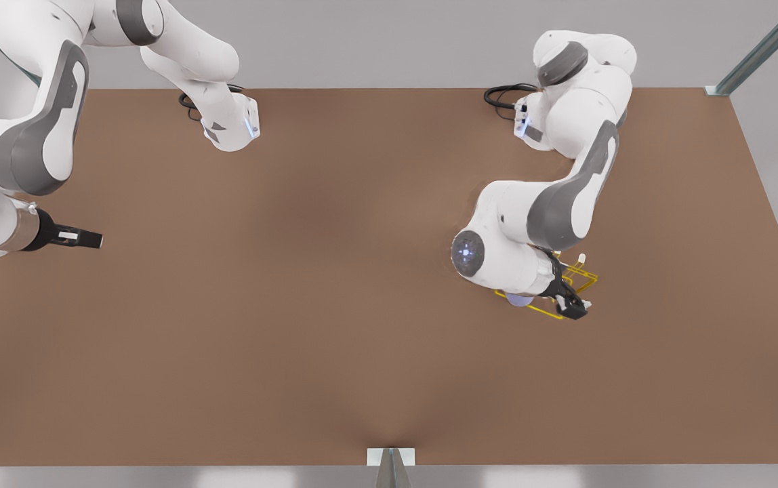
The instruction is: Place the cup on the cup holder
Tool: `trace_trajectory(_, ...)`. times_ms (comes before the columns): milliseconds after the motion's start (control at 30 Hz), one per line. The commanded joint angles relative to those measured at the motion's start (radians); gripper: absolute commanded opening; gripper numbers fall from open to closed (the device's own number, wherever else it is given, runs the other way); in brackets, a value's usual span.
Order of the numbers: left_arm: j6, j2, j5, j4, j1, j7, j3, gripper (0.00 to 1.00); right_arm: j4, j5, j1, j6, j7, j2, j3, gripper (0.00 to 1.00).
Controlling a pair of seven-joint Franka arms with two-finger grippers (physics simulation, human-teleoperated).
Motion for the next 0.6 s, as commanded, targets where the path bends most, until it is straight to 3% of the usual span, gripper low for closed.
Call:
trace_trajectory(0,0.248,-0.001,-0.551,0.020,0.094,-1.072,-0.029,1.00,0.000,-0.008,0.001,-0.010,0.004,0.001,0.001,1.00)
trace_trajectory(100,0.057,-0.167,-0.728,0.020,0.222,-1.106,-0.027,1.00,0.000,-0.008,-0.001,-0.010,0.004,0.001,-0.001,1.00)
trace_trajectory(167,0.035,-0.365,-0.754,-0.078,0.182,-0.991,0.118,1.00,0.000,-0.008,-0.001,-0.010,0.004,0.001,0.001,1.00)
trace_trajectory(200,0.047,-0.447,-0.849,-0.126,0.105,-0.990,0.265,1.00,0.000,-0.011,-0.001,-0.008,0.004,0.001,0.001,1.00)
trace_trajectory(233,0.251,-0.625,-1.059,-0.374,0.053,-0.951,0.451,1.00,0.000,-0.022,0.004,-0.008,0.004,0.001,0.001,1.00)
trace_trajectory(267,0.340,-0.679,-1.067,-0.481,0.024,-0.879,0.502,1.00,0.000,-0.022,0.004,-0.008,0.004,0.003,0.001,1.00)
trace_trajectory(567,0.340,-0.665,-1.056,-0.503,0.022,-0.848,0.521,1.00,0.016,0.030,0.084,0.090,-0.071,0.000,0.009,1.00)
